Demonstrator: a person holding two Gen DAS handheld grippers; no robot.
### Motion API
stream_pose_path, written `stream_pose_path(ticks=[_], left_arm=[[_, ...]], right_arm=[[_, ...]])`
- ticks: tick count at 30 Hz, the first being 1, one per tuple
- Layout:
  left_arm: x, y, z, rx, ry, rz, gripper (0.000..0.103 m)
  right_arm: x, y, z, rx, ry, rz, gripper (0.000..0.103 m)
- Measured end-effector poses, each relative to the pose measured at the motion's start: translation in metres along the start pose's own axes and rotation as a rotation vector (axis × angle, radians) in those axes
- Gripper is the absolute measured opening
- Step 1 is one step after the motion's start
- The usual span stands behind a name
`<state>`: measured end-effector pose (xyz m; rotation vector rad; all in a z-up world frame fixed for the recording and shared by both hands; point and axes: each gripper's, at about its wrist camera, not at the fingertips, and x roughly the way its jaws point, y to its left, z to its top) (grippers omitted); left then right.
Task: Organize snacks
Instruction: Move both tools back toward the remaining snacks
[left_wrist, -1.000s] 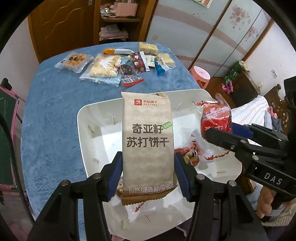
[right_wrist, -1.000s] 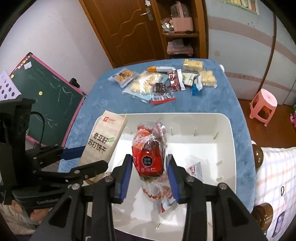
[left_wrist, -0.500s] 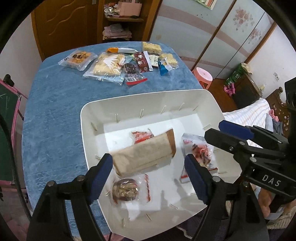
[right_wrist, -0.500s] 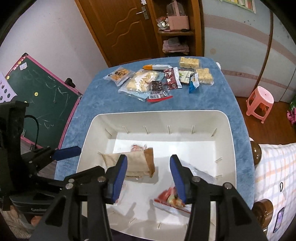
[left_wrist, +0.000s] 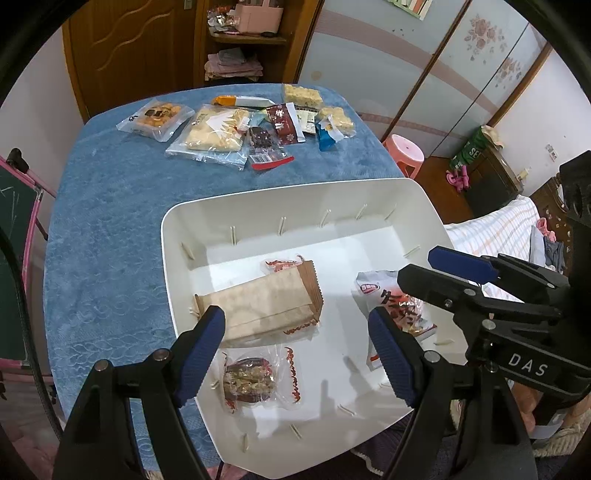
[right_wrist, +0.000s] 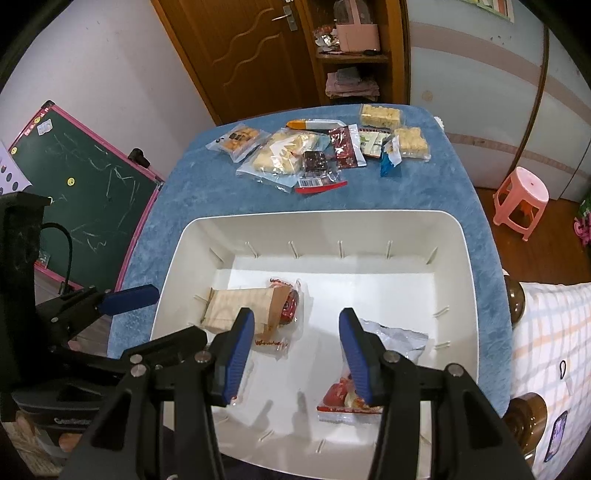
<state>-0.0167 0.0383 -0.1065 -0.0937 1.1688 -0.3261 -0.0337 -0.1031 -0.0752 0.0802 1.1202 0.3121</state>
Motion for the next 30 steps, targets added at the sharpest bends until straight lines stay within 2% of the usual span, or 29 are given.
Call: stream_pose_path(ticks=[9, 14, 23, 26, 29, 30], left_arm=[[-0.013, 0.012, 0.009, -0.012, -0.062, 0.033, 0.079], [-0.033, 0.031, 0.026, -0.031, -0.127, 0.082, 0.079], [-0.090, 0.083, 0.071, -0.090, -0.292, 0.202, 0.079], [-0.107, 0.094, 0.090, -0.083, -0.327, 0.226, 0.079], [-0.121, 0.100, 0.114, -0.065, -0.356, 0.278, 0.079], [-0.124, 0.101, 0.120, -0.061, -0.366, 0.287, 0.080]], right_arm=[[0.003, 0.002, 0.002, -0.003, 0.006, -0.007, 0.049], [-0.003, 0.006, 0.016, -0.029, -0.019, -0.030, 0.049], [-0.035, 0.025, 0.073, -0.099, -0.111, -0.039, 0.048], [-0.045, 0.031, 0.097, -0.108, -0.125, -0.017, 0.049], [-0.053, 0.041, 0.126, -0.149, -0.162, -0.045, 0.049], [-0.054, 0.044, 0.137, -0.159, -0.175, -0.056, 0.053]])
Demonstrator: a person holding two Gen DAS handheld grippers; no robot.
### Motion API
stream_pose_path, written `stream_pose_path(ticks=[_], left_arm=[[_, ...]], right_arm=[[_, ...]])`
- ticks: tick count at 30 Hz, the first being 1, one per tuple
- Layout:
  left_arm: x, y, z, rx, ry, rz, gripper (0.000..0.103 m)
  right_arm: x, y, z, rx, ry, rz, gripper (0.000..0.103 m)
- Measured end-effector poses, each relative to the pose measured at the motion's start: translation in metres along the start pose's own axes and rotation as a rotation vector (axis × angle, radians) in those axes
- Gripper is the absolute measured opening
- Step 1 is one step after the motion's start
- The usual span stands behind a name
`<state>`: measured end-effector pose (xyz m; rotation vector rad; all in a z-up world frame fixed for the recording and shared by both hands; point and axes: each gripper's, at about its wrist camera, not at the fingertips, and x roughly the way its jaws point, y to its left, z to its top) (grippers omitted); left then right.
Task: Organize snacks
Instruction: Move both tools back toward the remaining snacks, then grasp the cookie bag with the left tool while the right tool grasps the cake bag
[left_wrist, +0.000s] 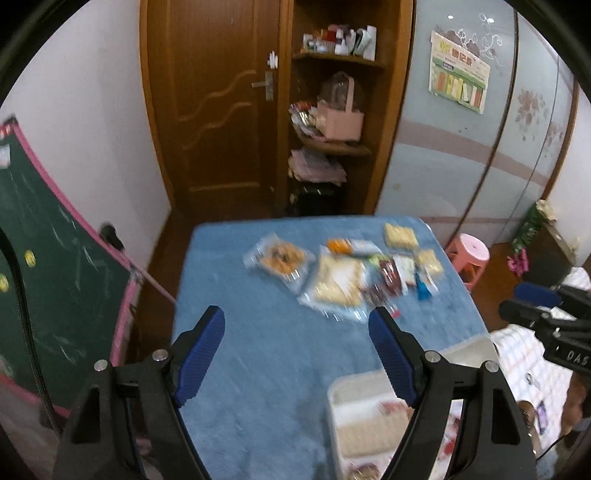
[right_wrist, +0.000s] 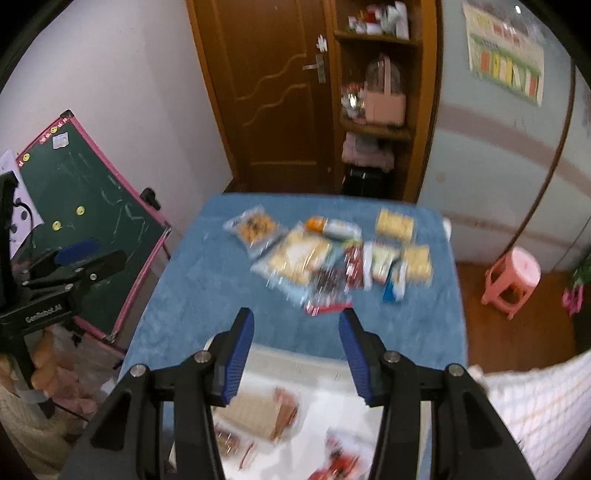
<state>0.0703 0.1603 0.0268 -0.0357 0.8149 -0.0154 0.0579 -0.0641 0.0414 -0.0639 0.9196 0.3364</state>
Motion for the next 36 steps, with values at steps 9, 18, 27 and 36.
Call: stream_pose_path(ticks=[9, 18, 27, 36], left_arm=[[0.032, 0.026, 0.094, -0.057, -0.062, -0.021, 0.082], [0.159, 0.051, 0.124, -0.134, 0.070, -0.043, 0.082], [0.293, 0.060, 0.080, -0.123, 0.339, -0.009, 0.082], [0.339, 0.060, 0.044, -0.110, 0.448, -0.043, 0.082]], right_arm=[[0.047, -0.006, 0.090, -0.017, -0.011, -0.046, 0.057], [0.179, -0.028, 0.128, -0.006, 0.093, -0.043, 0.057], [0.322, -0.068, 0.106, 0.193, 0.397, 0.094, 0.057], [0.351, -0.075, 0.076, 0.238, 0.473, 0.111, 0.057]])
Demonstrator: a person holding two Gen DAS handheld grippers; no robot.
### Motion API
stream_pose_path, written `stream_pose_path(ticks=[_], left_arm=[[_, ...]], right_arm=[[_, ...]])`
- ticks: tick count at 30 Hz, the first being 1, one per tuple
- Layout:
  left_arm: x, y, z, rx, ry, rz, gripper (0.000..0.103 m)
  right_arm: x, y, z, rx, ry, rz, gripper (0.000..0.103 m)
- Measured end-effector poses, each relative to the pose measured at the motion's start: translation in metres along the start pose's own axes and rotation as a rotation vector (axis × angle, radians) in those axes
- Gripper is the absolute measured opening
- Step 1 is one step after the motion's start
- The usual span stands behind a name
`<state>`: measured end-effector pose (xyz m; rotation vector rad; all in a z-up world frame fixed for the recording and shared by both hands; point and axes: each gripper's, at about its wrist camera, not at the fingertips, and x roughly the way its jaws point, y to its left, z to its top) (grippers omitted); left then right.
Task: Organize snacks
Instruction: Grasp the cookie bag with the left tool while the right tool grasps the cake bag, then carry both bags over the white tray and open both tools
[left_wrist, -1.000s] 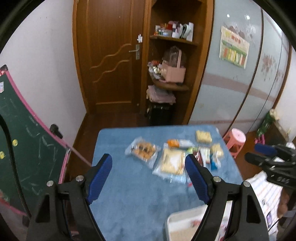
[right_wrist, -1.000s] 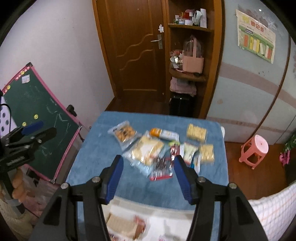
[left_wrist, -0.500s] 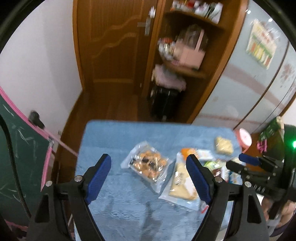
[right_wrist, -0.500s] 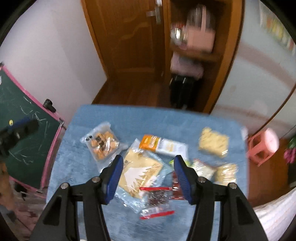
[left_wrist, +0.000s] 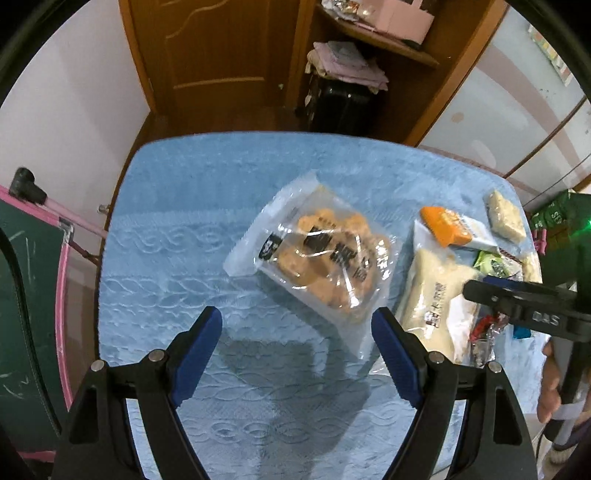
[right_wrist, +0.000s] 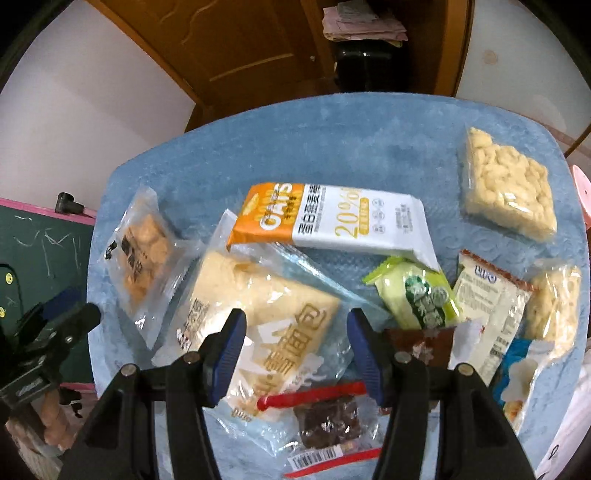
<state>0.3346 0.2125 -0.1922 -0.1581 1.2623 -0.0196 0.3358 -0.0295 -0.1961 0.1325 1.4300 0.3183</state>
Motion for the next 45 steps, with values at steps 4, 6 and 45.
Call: stream_pose_path(ticks=[4, 6, 45], left_arm=[[0.009, 0.005, -0.004, -0.012, 0.015, -0.017, 0.082], [0.011, 0.008, -0.005, -0.013, 0.017, -0.022, 0.082], [0.081, -0.013, 0.034, -0.471, 0.041, -0.127, 0.098]], right_arm=[[-0.003, -0.005, -0.006, 0.020, 0.034, 0.016, 0.057], [-0.005, -0.011, -0.009, 0.036, 0.039, 0.036, 0.057], [-0.076, 0.019, -0.043, -0.229, -0.270, -0.048, 0.028]])
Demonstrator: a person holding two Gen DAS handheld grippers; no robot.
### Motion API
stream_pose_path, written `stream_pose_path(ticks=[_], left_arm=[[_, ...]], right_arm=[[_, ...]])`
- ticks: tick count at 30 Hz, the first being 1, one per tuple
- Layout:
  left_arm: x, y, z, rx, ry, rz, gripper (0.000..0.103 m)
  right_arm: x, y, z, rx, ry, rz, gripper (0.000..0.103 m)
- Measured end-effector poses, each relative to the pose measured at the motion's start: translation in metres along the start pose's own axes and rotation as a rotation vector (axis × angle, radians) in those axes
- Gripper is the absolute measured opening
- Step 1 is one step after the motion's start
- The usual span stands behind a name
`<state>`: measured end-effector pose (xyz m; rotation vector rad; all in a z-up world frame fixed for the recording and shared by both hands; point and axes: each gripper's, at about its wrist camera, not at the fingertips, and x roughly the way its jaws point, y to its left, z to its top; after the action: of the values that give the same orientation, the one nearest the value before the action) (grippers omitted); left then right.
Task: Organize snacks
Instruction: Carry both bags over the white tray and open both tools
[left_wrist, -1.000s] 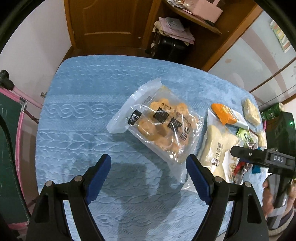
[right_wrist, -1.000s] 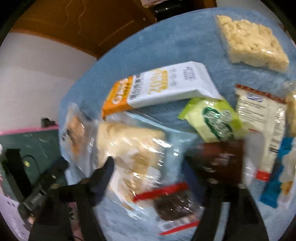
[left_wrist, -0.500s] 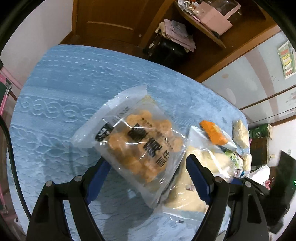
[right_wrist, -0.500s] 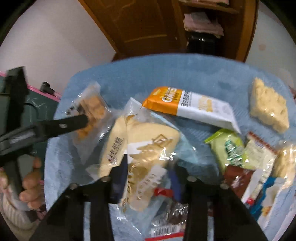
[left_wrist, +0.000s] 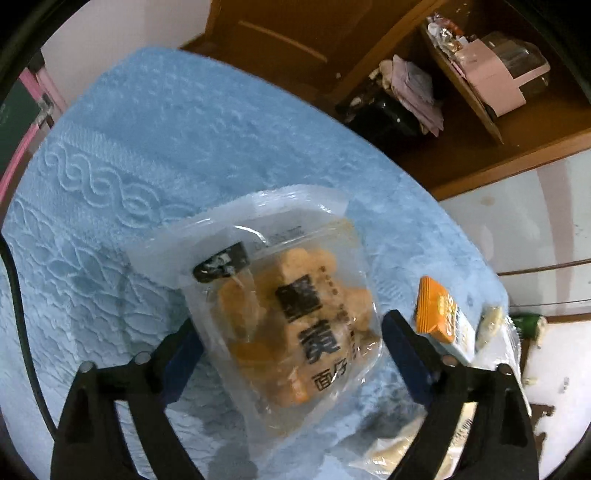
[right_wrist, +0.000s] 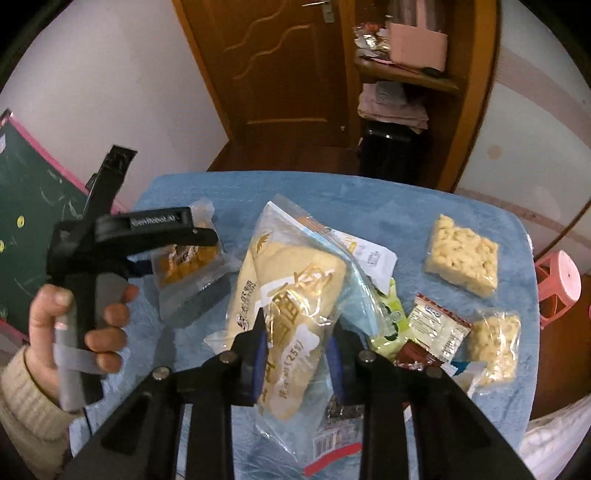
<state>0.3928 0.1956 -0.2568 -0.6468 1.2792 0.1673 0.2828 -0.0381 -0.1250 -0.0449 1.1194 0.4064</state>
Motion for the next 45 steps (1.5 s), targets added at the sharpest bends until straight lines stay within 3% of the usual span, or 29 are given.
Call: stream_pose_path(ticks=[4, 5, 6, 10, 12, 15, 21, 26, 31, 34, 39, 42, 45], left_arm=[[0.008, -0.021, -0.012, 0.110, -0.017, 0.092, 0.103], [0.008, -0.025, -0.016, 0.149, -0.024, 0.106, 0.098], [0.005, -0.032, -0.021, 0.198, -0.047, 0.092, 0.076], [-0.010, -0.054, -0.049, 0.378, -0.125, 0.203, 0.073], [-0.022, -0.058, -0.064, 0.429, -0.139, 0.217, 0.072], [-0.053, -0.059, -0.081, 0.467, -0.147, 0.175, 0.072], [-0.159, -0.053, -0.122, 0.545, -0.238, 0.074, 0.073], [-0.235, -0.053, -0.180, 0.620, -0.295, 0.006, 0.073], [-0.277, -0.053, -0.239, 0.688, -0.317, -0.084, 0.074], [-0.288, -0.049, -0.280, 0.732, -0.327, -0.136, 0.074], [-0.288, -0.041, -0.340, 0.806, -0.376, -0.136, 0.075], [-0.277, -0.041, -0.366, 0.819, -0.357, -0.158, 0.075], [-0.265, -0.036, -0.391, 0.853, -0.337, -0.118, 0.075]], right_arm=[[0.000, -0.004, -0.003, 0.027, -0.002, 0.006, 0.028], [0.000, -0.005, -0.002, 0.031, -0.003, 0.005, 0.028], [-0.001, -0.005, -0.004, 0.034, -0.005, 0.006, 0.028], [-0.013, -0.008, -0.011, 0.045, -0.023, 0.008, 0.028], [-0.022, -0.008, -0.014, 0.047, -0.039, 0.002, 0.028], [-0.037, -0.008, -0.019, 0.050, -0.065, 0.003, 0.028], [-0.085, -0.001, -0.033, 0.053, -0.134, 0.009, 0.028], [-0.134, 0.005, -0.049, 0.069, -0.211, 0.011, 0.027], [-0.191, 0.012, -0.081, 0.087, -0.297, 0.007, 0.028], [-0.220, 0.020, -0.112, 0.082, -0.345, -0.031, 0.028], [-0.252, 0.032, -0.175, 0.065, -0.410, -0.099, 0.028], [-0.260, 0.030, -0.209, 0.095, -0.409, -0.112, 0.028], [-0.259, 0.023, -0.234, 0.132, -0.362, -0.101, 0.028]])
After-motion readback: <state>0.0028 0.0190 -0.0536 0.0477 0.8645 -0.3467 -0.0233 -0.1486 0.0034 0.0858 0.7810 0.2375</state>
